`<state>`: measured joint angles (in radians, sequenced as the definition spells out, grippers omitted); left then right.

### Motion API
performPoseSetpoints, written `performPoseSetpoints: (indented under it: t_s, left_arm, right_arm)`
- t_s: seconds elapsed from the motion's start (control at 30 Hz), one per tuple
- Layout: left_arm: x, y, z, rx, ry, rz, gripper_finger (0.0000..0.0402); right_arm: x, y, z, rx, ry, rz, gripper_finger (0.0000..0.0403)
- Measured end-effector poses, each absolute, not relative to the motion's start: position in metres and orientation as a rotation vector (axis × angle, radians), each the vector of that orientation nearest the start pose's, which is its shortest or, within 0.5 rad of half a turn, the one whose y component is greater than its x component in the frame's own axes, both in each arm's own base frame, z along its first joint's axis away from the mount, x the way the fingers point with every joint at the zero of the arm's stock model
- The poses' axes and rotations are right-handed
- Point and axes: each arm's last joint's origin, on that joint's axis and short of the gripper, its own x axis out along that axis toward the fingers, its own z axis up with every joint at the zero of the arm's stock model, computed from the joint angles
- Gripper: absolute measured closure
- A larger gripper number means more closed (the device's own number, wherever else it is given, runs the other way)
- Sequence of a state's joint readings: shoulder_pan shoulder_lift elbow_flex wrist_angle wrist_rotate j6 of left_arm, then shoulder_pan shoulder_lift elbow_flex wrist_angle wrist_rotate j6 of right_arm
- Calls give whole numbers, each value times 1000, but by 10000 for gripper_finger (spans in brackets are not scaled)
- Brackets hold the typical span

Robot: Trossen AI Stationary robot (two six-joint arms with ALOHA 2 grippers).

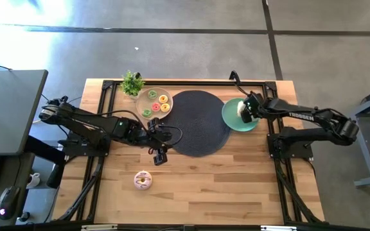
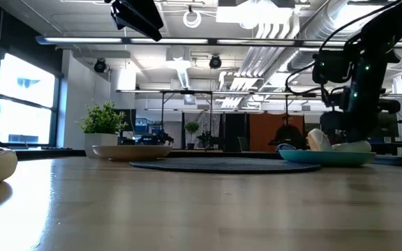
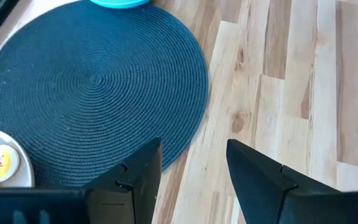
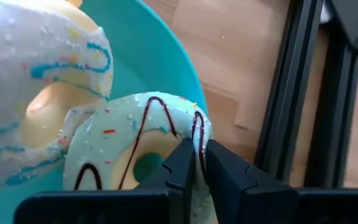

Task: Pick & Place donuts
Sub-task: Put the large light green donut on the green plate, then put the large pink donut on the green plate

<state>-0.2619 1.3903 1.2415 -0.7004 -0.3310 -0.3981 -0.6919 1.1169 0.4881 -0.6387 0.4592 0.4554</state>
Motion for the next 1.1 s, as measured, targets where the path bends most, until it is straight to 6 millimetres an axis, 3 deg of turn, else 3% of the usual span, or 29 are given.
performPoseSetpoints:
  t_s: [0.5,0.83,1.1]
  left_arm:
    - [280,-65,315,-127,774,237,222]
    - [276,-65,312,-120,833,213,222]
    - [254,-67,298,-137,1139,84,222]
  right_arm:
    - [125,-118,161,462,1086,-1166,260]
    - [152,-128,215,523,941,-979,221]
    - [192,-95,233,475,797,-682,230]
